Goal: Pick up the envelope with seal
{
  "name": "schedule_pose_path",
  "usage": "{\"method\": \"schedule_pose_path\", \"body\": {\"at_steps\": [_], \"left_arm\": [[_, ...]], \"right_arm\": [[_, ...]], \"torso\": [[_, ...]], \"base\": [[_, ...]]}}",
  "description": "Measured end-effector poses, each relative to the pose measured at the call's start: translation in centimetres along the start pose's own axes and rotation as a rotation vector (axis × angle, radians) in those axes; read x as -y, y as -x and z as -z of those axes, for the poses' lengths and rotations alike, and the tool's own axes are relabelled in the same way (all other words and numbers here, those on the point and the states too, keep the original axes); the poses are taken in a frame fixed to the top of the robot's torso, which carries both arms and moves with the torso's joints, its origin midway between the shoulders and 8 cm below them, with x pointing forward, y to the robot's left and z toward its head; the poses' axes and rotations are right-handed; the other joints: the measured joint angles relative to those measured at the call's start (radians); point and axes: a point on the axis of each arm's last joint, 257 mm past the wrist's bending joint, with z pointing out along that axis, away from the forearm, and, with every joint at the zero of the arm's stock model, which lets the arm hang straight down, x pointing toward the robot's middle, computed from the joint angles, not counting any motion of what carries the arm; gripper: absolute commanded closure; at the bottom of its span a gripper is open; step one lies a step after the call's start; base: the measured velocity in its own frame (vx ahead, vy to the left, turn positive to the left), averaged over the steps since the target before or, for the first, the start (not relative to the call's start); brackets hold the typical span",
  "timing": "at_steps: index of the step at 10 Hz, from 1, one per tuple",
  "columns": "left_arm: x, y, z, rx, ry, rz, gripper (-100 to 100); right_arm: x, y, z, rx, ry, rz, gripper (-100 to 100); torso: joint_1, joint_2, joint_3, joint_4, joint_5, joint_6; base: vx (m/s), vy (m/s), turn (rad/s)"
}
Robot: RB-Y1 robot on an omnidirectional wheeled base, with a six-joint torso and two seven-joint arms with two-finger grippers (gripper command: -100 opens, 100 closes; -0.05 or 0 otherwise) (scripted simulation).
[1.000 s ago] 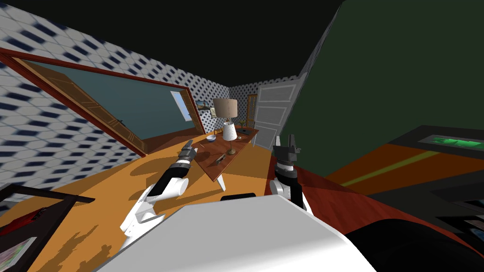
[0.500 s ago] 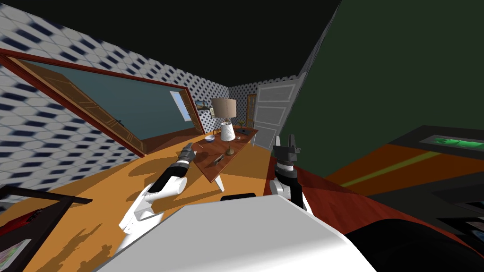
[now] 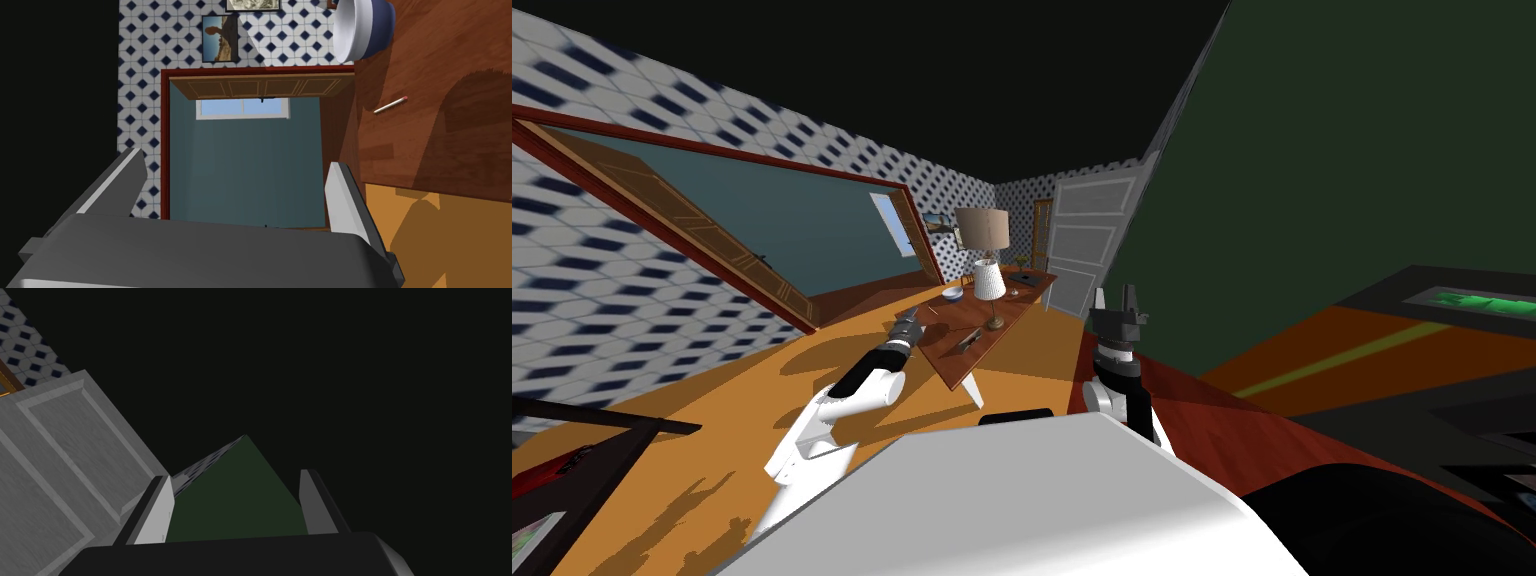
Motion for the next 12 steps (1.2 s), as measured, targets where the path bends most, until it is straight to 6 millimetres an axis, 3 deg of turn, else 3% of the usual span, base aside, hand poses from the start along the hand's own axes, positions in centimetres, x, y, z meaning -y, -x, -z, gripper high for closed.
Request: {"method": "schedule_pose_path", "body": {"at_steps": [12], "left_arm": [[-9.6, 5.3, -0.1, 0.129, 0.346, 0.136, -100]], "right_arm": [[0.0, 0.0, 0.0, 0.0, 0.0, 0.0, 0]], "torso": [[0.0, -0.001, 0.0, 0.0, 0.0, 0.0]], "base": [[0.033, -0.05, -0.012]]}}
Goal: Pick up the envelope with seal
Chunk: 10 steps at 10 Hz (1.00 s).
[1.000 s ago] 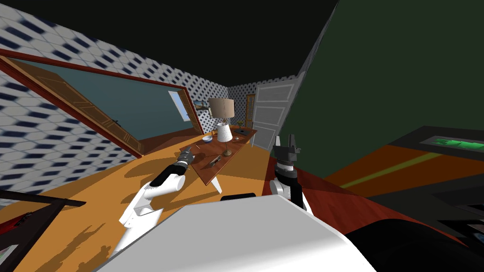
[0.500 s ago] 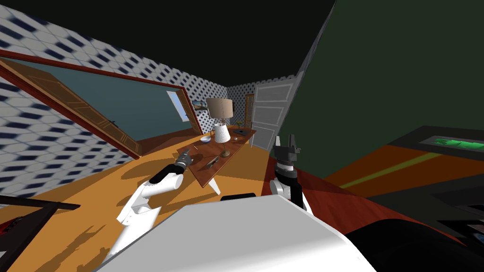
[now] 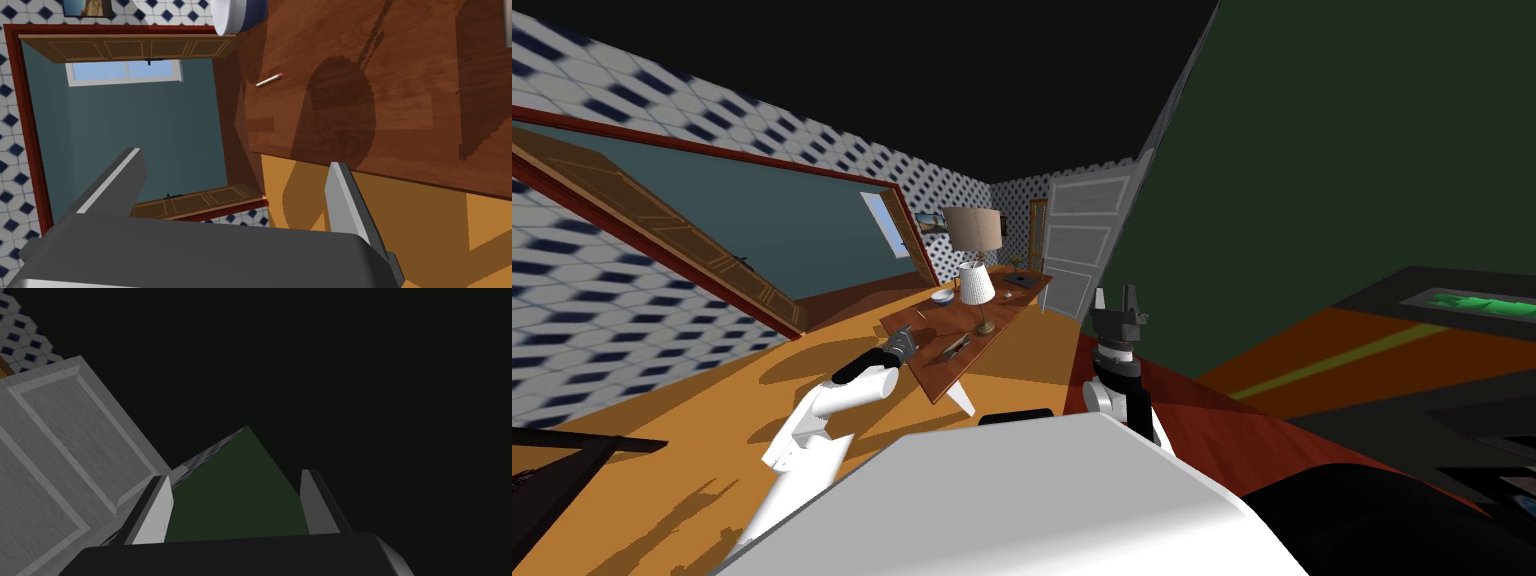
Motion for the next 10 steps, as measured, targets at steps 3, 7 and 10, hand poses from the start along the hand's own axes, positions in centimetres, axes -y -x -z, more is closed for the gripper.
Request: {"method": "schedule_pose_path", "body": {"at_steps": [3, 7, 10], "left_arm": [[-2.2, 1.5, -0.4, 0.033, 0.085, 0.041, -100], [-4.9, 3.4, -0.6, 0.079, 0.197, 0.103, -100], [-7.9, 4.8, -0.5, 0.123, 0.306, 0.162, -100]], "right_arm": [[0.0, 0.0, 0.0, 0.0, 0.0, 0.0, 0], [0.0, 0.0, 0.0, 0.0, 0.0, 0.0, 0], [0.0, 0.0, 0.0, 0.0, 0.0, 0.0, 0]], "torso": [[0.0, 0.0, 0.0, 0.0, 0.0, 0.0], [-0.001, -0.001, 0.0, 0.0, 0.0, 0.0], [0.0, -0.002, -0.001, -0.001, 0.0, 0.0]], "base": [[0.043, -0.04, -0.023], [0.045, -0.041, -0.024], [0.074, -0.048, -0.051]]}}
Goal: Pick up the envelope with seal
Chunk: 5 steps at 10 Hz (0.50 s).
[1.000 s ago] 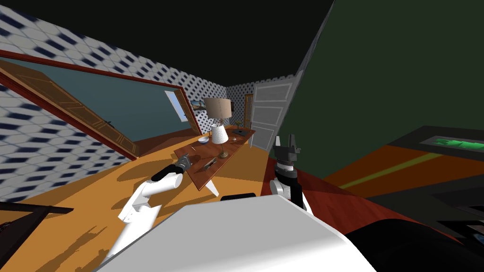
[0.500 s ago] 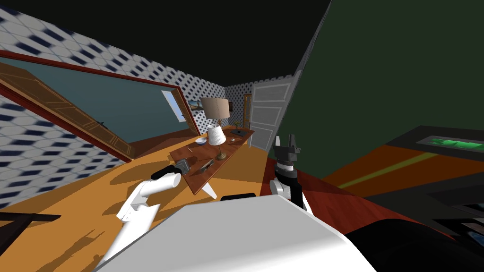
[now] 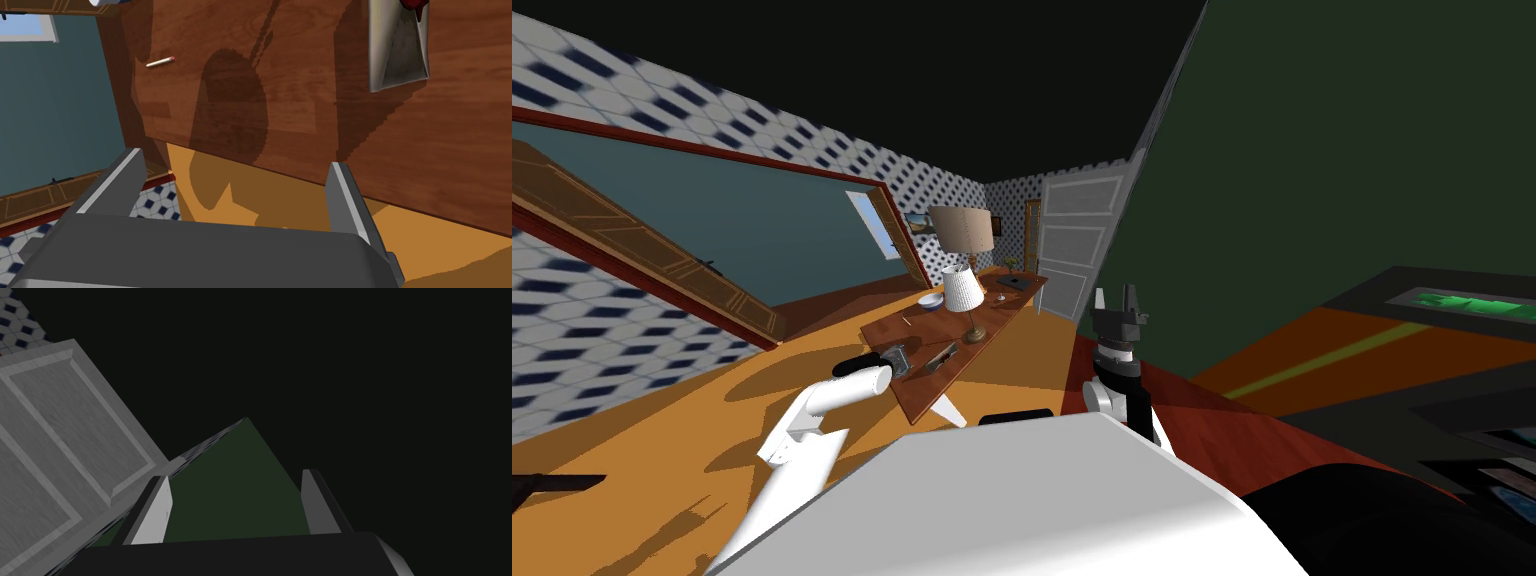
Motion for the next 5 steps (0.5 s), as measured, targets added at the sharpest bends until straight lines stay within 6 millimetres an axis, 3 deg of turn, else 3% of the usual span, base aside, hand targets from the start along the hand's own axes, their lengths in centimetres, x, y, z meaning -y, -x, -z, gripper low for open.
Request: {"method": "schedule_pose_path", "body": {"at_steps": [5], "left_arm": [[-3.4, 2.5, -0.5, 0.06, 0.149, 0.085, -100]], "right_arm": [[0.0, 0.0, 0.0, 0.0, 0.0, 0.0, 0]], "torso": [[0.001, 0.001, 0.0, 0.0, 0.0, 0.0]], "base": [[0.059, -0.029, -0.037]]}}
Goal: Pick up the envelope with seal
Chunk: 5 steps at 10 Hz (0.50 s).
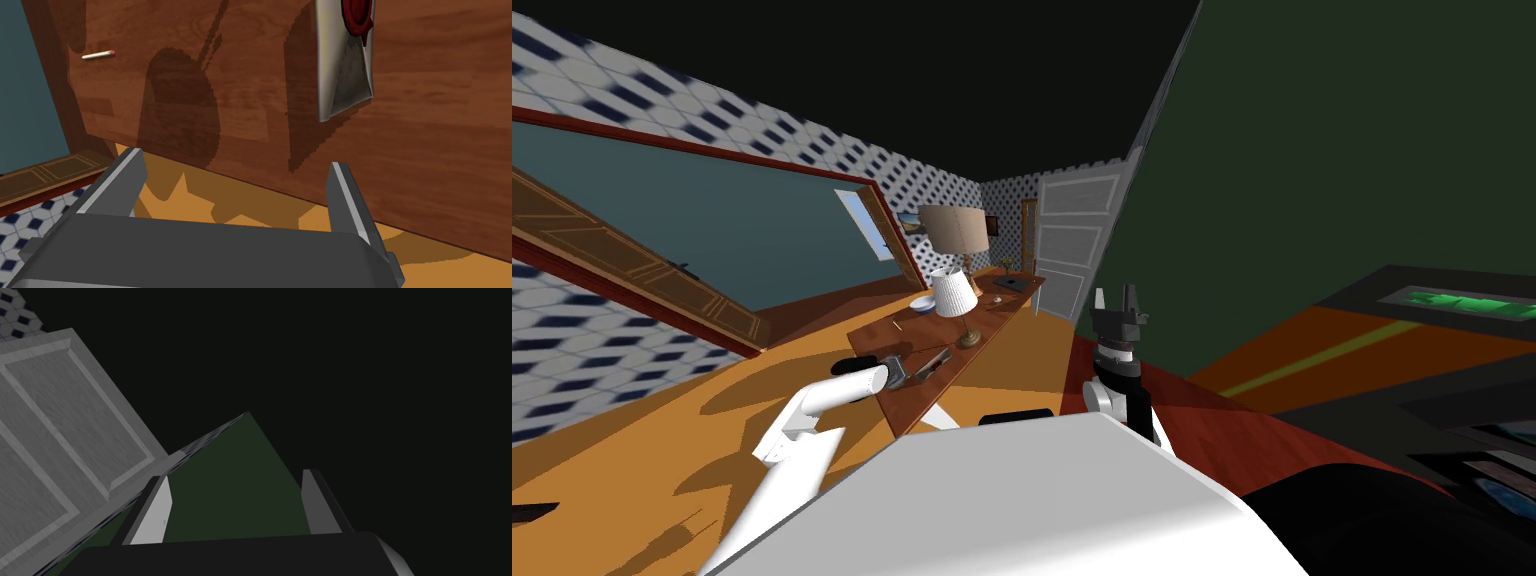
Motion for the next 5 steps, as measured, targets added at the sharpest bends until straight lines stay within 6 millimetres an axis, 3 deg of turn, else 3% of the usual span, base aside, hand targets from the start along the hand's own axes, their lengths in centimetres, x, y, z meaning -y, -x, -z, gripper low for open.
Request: {"method": "schedule_pose_path", "body": {"at_steps": [5], "left_arm": [[-4.2, 2.8, -0.9, 0.072, 0.177, 0.103, -100]], "right_arm": [[0.0, 0.0, 0.0, 0.0, 0.0, 0.0, 0]], "torso": [[0.0, -0.001, -0.001, 0.0, 0.0, 0.0]], "base": [[0.077, -0.024, -0.052]]}}
